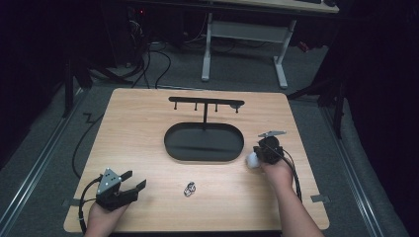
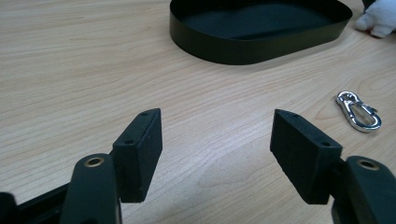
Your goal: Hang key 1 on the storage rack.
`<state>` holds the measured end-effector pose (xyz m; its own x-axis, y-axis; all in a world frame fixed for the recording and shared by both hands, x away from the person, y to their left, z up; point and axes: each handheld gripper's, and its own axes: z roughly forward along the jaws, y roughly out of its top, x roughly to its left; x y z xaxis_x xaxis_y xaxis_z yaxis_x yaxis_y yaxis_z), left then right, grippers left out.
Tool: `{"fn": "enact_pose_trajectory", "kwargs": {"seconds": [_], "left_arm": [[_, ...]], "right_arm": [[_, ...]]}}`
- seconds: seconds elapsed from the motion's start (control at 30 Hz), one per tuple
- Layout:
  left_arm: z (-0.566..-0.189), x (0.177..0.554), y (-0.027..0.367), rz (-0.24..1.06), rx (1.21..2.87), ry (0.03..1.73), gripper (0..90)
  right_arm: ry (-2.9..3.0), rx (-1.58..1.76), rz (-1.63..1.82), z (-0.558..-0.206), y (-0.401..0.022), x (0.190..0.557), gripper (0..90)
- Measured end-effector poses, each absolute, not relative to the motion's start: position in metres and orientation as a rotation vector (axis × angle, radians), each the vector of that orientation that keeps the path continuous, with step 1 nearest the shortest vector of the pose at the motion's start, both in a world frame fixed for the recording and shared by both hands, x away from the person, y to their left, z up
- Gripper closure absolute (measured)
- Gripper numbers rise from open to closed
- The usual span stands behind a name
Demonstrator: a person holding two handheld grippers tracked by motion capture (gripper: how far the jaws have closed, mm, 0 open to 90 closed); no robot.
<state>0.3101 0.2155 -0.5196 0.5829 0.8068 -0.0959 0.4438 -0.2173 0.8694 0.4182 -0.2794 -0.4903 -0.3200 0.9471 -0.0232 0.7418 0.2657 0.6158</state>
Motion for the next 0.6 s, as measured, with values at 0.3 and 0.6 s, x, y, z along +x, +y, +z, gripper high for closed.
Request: {"fn": "enact_pose_trajectory", "kwargs": {"seconds": [0.3,0.6], "left_arm": [[-0.522,0.309,0.209,0.467,1.873,1.006,34.8],[-0.523,0.31,0.209,0.456,1.876,1.02,34.9]], "right_arm": [[2.257,1.442,0.818,-0.491,-0.28,0.365,90.0],[2.148,1.354,1.047,-0.477,-0.28,0.297,90.0]]}}
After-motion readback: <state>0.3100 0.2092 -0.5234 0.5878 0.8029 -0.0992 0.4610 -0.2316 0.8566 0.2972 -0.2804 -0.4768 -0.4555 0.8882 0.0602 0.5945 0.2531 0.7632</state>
